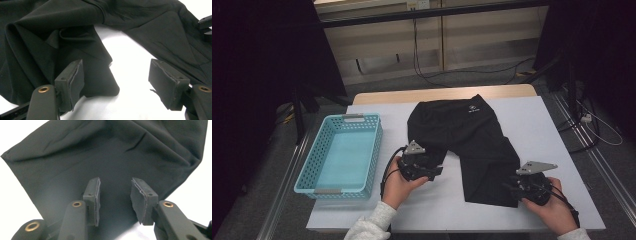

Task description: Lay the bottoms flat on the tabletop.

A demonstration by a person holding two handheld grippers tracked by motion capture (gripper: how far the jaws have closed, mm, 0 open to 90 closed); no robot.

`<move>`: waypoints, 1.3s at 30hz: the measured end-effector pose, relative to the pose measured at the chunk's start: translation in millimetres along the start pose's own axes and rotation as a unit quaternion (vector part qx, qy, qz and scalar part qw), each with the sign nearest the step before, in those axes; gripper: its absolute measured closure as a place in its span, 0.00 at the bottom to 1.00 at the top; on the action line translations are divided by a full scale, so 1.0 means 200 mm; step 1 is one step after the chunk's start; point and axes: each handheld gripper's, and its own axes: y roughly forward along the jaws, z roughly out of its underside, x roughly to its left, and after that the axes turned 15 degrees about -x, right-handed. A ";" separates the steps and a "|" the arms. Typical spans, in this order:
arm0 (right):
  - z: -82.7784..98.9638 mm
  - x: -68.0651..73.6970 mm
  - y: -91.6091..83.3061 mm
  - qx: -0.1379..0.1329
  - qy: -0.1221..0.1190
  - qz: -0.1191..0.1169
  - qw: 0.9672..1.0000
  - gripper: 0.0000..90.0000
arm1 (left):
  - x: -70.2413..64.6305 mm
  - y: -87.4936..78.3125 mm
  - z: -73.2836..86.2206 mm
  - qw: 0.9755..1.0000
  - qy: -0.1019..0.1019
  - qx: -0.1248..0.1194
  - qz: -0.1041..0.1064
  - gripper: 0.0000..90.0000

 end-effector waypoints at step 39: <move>-0.01 0.10 0.04 -0.007 -0.031 -0.095 0.995 0.96 | 0.01 0.01 0.00 1.000 -0.005 -0.002 0.003 0.32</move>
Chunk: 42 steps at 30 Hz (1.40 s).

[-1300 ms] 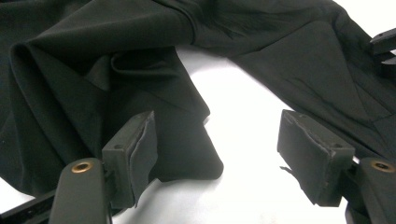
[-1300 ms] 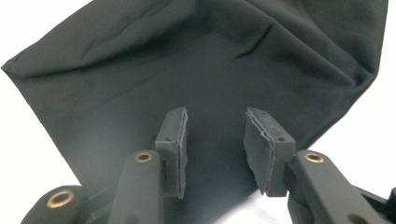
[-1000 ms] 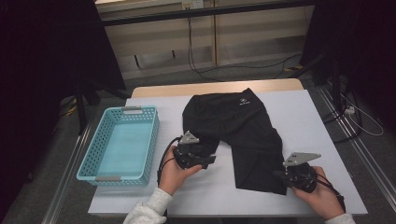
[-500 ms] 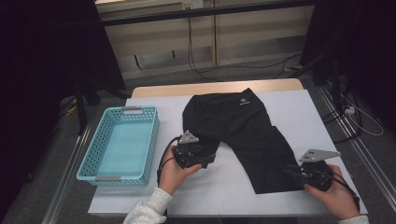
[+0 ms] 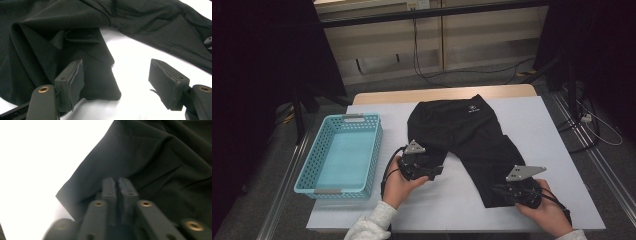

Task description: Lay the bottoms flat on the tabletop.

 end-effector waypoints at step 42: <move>-0.17 0.06 0.28 -0.030 0.001 0.017 0.999 0.51 | 0.00 0.01 0.00 1.000 0.000 -0.004 -0.005 0.31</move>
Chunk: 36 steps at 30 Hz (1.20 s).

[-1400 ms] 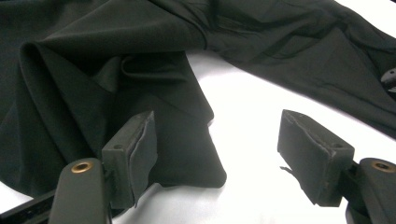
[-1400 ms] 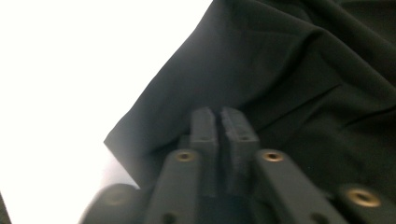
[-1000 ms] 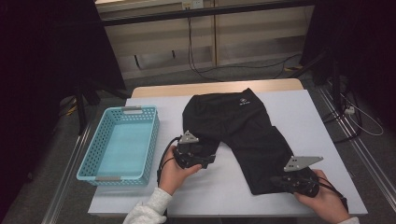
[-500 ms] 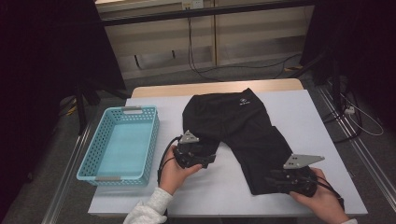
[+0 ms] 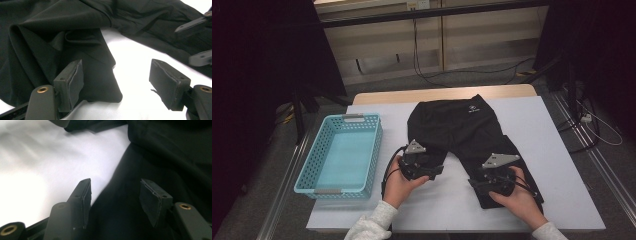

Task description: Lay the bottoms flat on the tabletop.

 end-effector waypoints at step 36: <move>0.00 -0.16 -0.21 -0.029 0.029 0.079 0.996 0.58 | 0.00 -0.02 0.00 1.000 0.001 -0.002 -0.001 0.31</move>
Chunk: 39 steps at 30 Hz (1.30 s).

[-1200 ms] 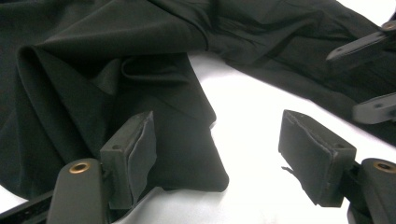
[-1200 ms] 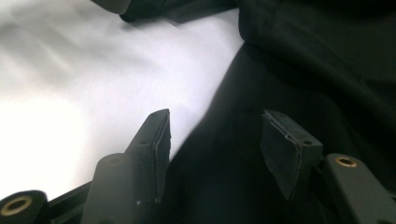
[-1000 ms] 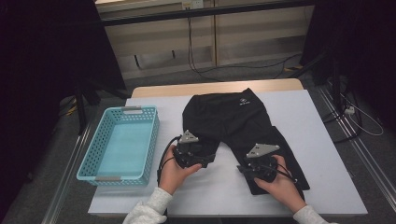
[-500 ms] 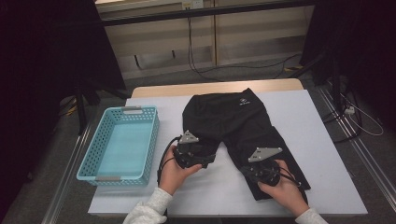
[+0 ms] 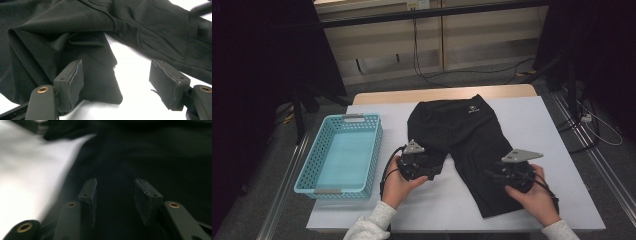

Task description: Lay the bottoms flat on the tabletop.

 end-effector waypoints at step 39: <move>0.15 -0.34 -0.16 0.051 0.098 0.063 0.992 0.74 | -0.01 0.00 0.00 1.000 0.002 0.006 0.003 0.31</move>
